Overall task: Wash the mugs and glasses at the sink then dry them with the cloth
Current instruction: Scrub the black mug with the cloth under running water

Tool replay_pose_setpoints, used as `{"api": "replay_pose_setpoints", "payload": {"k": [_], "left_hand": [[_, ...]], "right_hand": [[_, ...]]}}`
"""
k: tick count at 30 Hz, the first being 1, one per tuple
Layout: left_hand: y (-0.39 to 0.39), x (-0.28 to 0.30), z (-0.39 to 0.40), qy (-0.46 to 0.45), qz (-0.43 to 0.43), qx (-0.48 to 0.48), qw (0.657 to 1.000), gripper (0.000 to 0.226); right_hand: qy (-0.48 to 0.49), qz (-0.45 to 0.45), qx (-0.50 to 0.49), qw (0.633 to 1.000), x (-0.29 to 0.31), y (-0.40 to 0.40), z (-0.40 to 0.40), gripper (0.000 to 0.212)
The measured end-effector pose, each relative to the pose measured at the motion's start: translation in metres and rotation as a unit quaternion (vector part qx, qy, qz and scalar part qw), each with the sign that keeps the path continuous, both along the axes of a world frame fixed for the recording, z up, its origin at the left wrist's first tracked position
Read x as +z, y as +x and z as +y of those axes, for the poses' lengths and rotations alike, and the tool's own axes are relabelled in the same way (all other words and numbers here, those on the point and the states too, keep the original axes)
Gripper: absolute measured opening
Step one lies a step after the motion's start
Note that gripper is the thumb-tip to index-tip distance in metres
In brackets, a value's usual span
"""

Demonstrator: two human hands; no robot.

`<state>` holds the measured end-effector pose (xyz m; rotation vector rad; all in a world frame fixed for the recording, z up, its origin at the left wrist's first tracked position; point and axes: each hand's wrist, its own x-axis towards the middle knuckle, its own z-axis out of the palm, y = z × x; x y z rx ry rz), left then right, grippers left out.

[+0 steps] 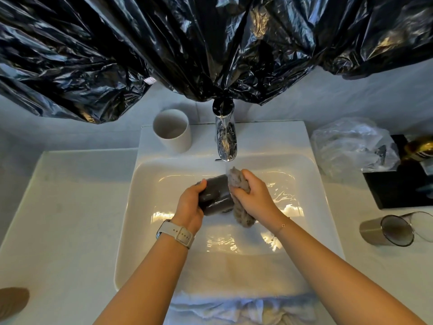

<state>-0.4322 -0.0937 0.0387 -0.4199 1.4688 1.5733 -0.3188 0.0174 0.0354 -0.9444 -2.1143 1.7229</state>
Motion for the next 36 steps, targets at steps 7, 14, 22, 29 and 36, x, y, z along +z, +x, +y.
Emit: {"api": "replay_pose_setpoints", "payload": {"k": [7, 14, 22, 29, 36], "left_hand": [[-0.006, 0.004, 0.000, -0.016, 0.014, -0.018, 1.000, 0.009], [0.010, 0.004, -0.003, -0.032, -0.010, -0.039, 0.999, 0.020], [0.015, 0.000, -0.010, -0.070, -0.006, -0.002, 0.998, 0.010], [0.018, 0.004, -0.004, -0.062, 0.009, 0.010, 0.998, 0.017], [0.023, 0.010, 0.001, -0.051, 0.073, -0.029, 0.996, 0.018]], "right_hand": [[-0.087, -0.050, -0.033, 0.994, 0.001, -0.008, 0.013, 0.005], [-0.133, 0.032, -0.071, 0.988, 0.021, -0.019, 0.005, 0.006], [-0.130, 0.123, -0.132, 0.975, 0.034, -0.003, 0.021, 0.022], [-0.126, 0.056, 0.096, 0.986, 0.010, 0.025, -0.013, 0.037], [-0.034, 0.077, -0.028, 0.996, 0.006, 0.018, -0.014, 0.011]]}}
